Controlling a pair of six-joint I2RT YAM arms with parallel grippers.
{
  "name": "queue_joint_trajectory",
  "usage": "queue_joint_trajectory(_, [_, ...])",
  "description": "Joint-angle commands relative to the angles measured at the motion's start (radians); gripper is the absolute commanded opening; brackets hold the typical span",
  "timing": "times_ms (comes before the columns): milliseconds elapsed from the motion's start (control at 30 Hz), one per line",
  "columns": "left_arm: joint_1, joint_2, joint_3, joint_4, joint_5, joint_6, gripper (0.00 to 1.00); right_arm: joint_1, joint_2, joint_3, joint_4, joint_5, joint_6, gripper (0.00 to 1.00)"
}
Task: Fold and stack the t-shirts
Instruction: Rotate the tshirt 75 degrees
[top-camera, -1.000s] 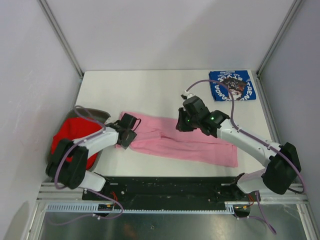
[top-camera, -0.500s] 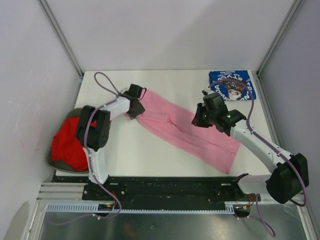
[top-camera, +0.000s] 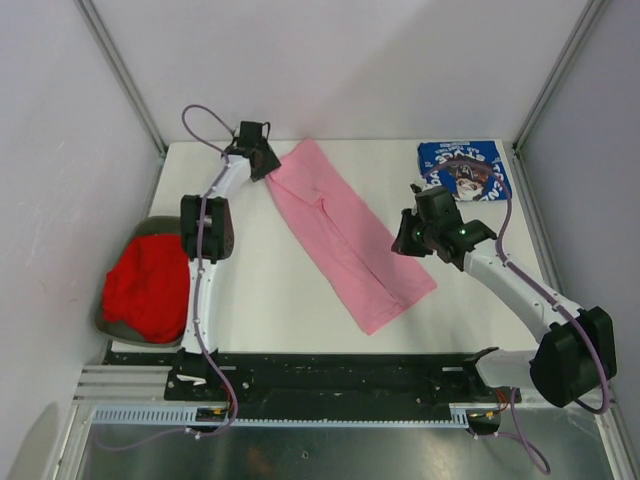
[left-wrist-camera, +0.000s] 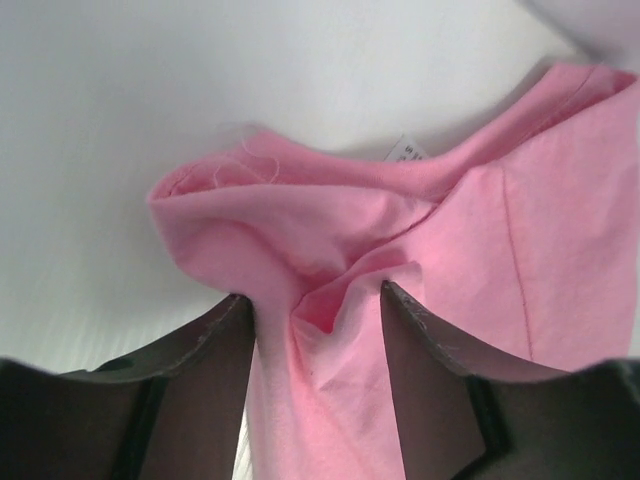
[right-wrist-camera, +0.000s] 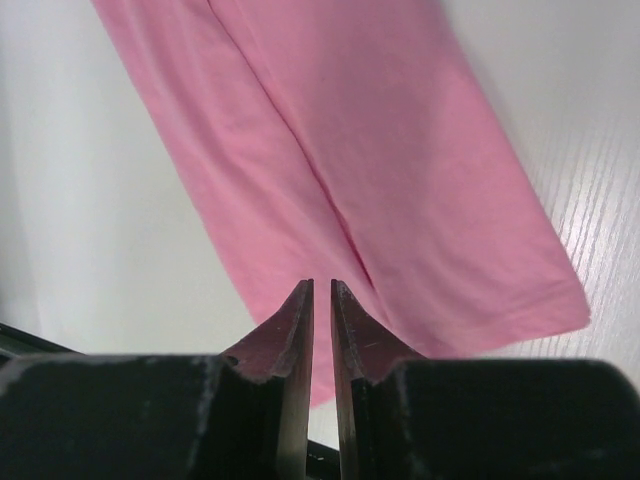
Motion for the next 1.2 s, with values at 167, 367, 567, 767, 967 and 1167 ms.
queue_joint_trajectory(167, [0.031, 0.103, 0.269, -0.006, 0.083, 0.070, 0.72, -0.005, -0.052, -0.082, -0.025, -0.003, -0.046, 0.18])
queue_joint_trajectory(367, [0.062, -0.113, 0.070, -0.003, 0.004, 0.099, 0.81, 0.026, -0.089, -0.161, -0.019, 0.017, -0.039, 0.20])
queue_joint_trajectory(567, [0.039, -0.377, -0.245, 0.001, -0.031, 0.059, 0.76, -0.030, -0.086, -0.202, -0.001, 0.060, -0.008, 0.21])
queue_joint_trajectory(767, [-0.109, -0.660, -0.692, 0.035, -0.040, -0.089, 0.63, -0.122, -0.073, -0.222, 0.007, 0.138, 0.063, 0.24])
queue_joint_trajectory(967, [-0.401, -0.900, -1.118, 0.112, -0.112, -0.345, 0.50, -0.225, -0.072, -0.290, 0.054, 0.118, 0.066, 0.29])
queue_joint_trajectory(1167, [-0.642, -1.017, -1.309, 0.124, -0.162, -0.540, 0.53, -0.290, -0.056, -0.342, 0.116, 0.049, 0.047, 0.33])
